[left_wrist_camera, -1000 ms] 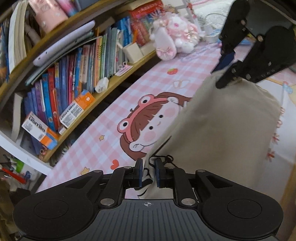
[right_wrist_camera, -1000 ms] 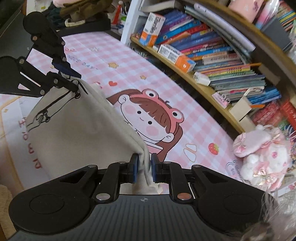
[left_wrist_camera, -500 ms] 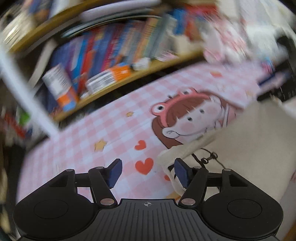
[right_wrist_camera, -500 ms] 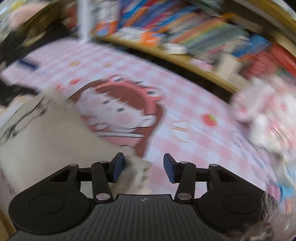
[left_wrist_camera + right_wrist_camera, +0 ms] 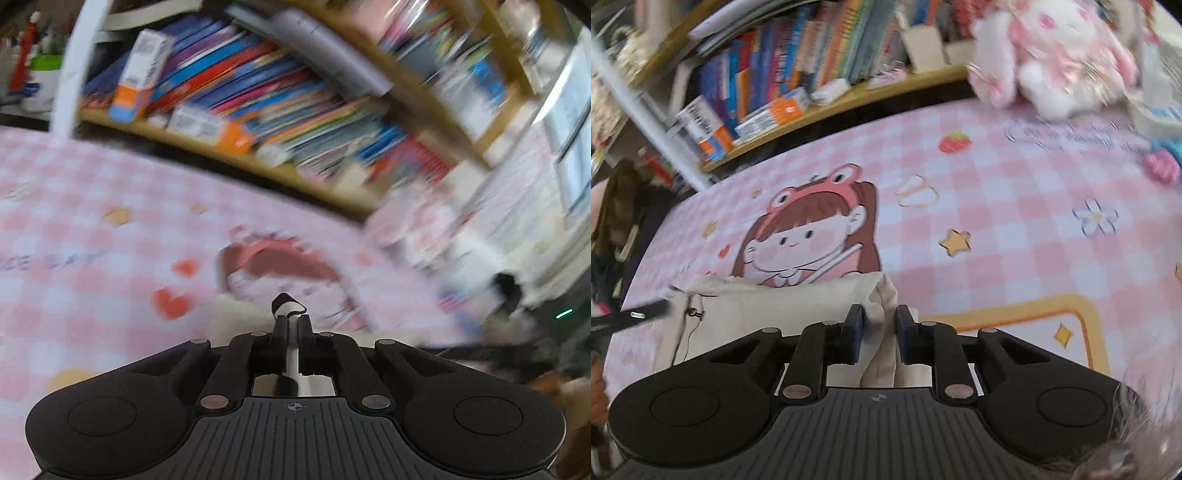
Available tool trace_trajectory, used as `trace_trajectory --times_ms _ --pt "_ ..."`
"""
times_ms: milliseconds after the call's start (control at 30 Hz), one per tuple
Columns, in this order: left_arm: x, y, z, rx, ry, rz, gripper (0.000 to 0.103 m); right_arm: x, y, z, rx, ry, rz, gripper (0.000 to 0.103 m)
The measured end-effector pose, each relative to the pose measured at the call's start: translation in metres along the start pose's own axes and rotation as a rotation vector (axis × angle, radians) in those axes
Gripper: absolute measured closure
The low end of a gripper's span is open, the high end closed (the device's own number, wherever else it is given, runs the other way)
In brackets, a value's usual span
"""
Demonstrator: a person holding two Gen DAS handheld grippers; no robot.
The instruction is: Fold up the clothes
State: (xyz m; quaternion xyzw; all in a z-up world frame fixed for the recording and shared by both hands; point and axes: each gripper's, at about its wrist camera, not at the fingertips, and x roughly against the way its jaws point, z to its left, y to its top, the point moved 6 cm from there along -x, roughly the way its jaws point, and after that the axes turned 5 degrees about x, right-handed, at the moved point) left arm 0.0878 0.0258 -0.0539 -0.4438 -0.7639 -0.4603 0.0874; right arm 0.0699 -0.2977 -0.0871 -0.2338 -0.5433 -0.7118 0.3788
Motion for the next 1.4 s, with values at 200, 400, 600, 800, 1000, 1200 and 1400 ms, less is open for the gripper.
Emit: trace_trajectory --times_ms 200,400,600,800,1000,1200,1400 --pt "-0.024 0.005 0.056 0.216 0.104 0.003 0.103 -0.005 -0.005 -0.006 -0.055 -0.001 0.005 0.086" --pt "-0.020 0.008 0.067 0.254 0.130 0.006 0.103 -0.005 -0.005 -0.007 -0.066 -0.003 0.009 0.085" --pt "-0.010 0.010 0.060 0.248 0.112 0.028 0.063 -0.004 -0.005 -0.006 -0.065 -0.008 0.006 0.084" --pt "-0.018 0.001 0.057 0.266 0.107 0.068 0.061 -0.004 -0.006 -0.008 -0.077 -0.021 0.006 0.078" --pt "-0.028 -0.007 0.059 0.315 0.100 0.089 0.098 -0.005 -0.007 -0.011 -0.079 -0.031 0.015 0.074" --pt "-0.033 -0.011 0.061 0.365 0.104 0.092 0.089 -0.005 -0.008 -0.015 -0.099 -0.028 0.017 0.069" --pt "-0.007 -0.002 0.054 0.315 0.161 0.033 0.073 -0.001 -0.008 -0.015 -0.109 -0.031 0.007 0.066"
